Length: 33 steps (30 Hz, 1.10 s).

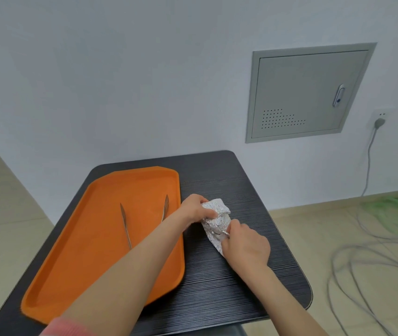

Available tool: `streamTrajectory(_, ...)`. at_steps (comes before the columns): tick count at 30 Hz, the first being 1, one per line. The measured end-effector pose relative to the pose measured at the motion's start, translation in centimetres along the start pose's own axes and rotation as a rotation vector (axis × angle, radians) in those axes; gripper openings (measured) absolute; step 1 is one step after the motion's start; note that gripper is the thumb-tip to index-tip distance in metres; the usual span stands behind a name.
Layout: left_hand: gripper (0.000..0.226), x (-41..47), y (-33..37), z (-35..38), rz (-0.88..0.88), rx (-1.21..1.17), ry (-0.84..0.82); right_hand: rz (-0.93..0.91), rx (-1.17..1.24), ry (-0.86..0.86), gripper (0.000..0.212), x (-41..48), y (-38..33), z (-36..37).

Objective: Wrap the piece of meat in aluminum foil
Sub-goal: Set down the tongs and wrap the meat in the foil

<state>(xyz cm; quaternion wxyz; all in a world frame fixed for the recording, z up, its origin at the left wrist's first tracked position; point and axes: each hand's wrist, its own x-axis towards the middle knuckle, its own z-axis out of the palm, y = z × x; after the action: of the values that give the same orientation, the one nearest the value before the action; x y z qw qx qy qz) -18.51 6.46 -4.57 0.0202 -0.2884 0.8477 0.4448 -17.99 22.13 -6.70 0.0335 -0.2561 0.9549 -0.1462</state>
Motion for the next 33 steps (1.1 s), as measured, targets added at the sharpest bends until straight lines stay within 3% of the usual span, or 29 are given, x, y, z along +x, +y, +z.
streamTrajectory(4,0.044,0.0,0.0,-0.1,-0.01,-0.014,0.003,0.012,0.01,-0.079,0.029,-0.1,0.3,-0.2)
streamTrajectory(8,0.049,-0.1,0.0,0.2,0.026,0.034,0.056,-0.012,0.114,-0.012,0.014,-0.4,0.4,0.2)
streamTrajectory(12,0.055,-0.2,0.3,0.2,0.104,0.122,0.155,-0.094,0.146,-0.033,0.016,-0.3,-0.3,0.7)
streamTrajectory(18,0.056,0.0,-0.2,0.1,0.132,0.166,0.163,-0.269,0.15,-0.307,0.062,0.0,2.1,-0.9)
streamTrajectory(21,0.055,0.1,-0.3,0.0,0.133,0.165,0.152,-0.392,0.137,-0.34,0.064,0.1,4.4,-1.5)
streamTrajectory(25,0.055,0.2,-0.4,-0.2,0.141,0.171,0.132,-0.421,0.137,-0.235,0.053,0.5,5.8,-1.0)
streamTrajectory(30,0.055,0.2,-0.5,-0.4,0.141,0.169,0.111,-0.41,0.246,-0.089,0.015,1.7,5.3,-0.2)
streamTrajectory(33,0.054,0.1,-0.4,-0.4,0.157,0.175,0.098,-0.386,0.336,0.036,0.017,2.8,4.2,-0.7)
